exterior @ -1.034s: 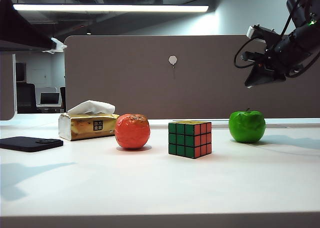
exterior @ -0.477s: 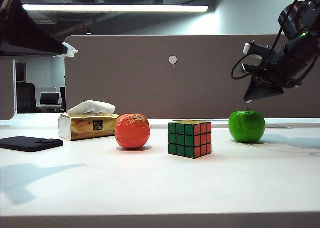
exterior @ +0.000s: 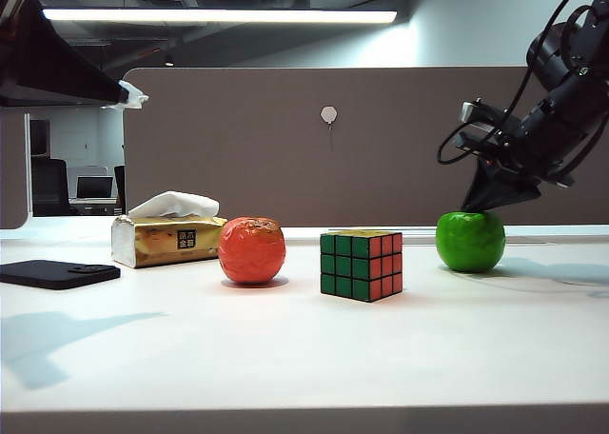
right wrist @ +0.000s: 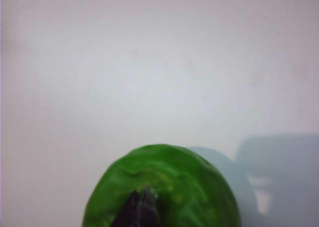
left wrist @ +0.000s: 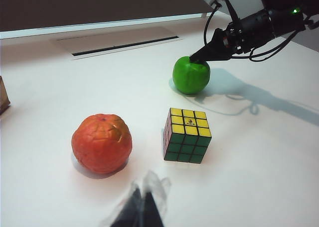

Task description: Move all the fruits on the tabletop near the face of the Rubik's cube that has the color most similar to each fruit.

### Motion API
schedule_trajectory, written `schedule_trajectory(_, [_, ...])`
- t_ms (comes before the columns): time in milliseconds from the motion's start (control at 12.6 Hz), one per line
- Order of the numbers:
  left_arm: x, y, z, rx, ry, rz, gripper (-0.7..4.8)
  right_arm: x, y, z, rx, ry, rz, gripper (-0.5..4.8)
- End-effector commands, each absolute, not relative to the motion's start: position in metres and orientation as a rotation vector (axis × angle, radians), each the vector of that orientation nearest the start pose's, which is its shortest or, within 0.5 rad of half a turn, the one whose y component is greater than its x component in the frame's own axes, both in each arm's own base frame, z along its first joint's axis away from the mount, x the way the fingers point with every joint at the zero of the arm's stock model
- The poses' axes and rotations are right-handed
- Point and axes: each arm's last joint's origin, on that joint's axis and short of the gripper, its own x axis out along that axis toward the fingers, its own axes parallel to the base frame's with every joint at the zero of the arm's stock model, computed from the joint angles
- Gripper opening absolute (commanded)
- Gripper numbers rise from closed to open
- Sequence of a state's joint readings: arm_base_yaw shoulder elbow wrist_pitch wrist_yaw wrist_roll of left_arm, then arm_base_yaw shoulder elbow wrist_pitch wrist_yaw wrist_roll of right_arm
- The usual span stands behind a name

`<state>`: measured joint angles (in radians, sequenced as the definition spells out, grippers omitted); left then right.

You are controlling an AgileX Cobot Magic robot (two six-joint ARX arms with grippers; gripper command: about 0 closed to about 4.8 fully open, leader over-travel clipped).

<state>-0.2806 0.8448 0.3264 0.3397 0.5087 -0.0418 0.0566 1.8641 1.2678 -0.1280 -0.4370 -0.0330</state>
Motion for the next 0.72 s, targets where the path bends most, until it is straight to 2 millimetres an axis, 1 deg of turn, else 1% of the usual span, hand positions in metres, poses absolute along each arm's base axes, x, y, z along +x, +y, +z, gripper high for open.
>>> schedule_trajectory(80, [0.169, -0.063, 0.219, -0.054, 0.175, -0.785, -0.05, 0.404, 0.047, 0.214, 0.09, 0.645, 0.521, 0.0])
schedule_trajectory(159, [0.169, -0.063, 0.219, -0.054, 0.175, -0.785, -0.05, 0.404, 0.055, 0.216, 0.087, 0.619, 0.542, -0.01])
schedule_trajectory(239, [0.169, -0.063, 0.219, -0.054, 0.175, -0.784, -0.05, 0.404, 0.057, 0.216, 0.088, 0.629, 0.543, 0.0])
schedule_trajectory(318, [0.169, -0.063, 0.219, -0.054, 0.175, -0.784, -0.05, 0.405, 0.067, 0.218, 0.048, 0.599, 0.531, 0.0])
schedule_trajectory(398, [0.169, -0.063, 0.219, -0.054, 0.175, -0.785, -0.05, 0.407, 0.067, 0.221, 0.03, 0.556, 0.491, 0.0])
schedule_trajectory(477, [0.169, -0.063, 0.219, -0.054, 0.175, -0.784, -0.05, 0.414, 0.066, 0.228, 0.01, 0.46, 0.433, 0.0])
schedule_trajectory(637, [0.169, -0.063, 0.219, -0.054, 0.175, -0.784, -0.05, 0.419, 0.065, 0.229, 0.005, 0.46, 0.396, 0.0])
schedule_trajectory(716, [0.169, -0.063, 0.219, -0.054, 0.175, -0.784, -0.05, 0.435, 0.067, 0.227, 0.002, 0.472, 0.386, 0.0])
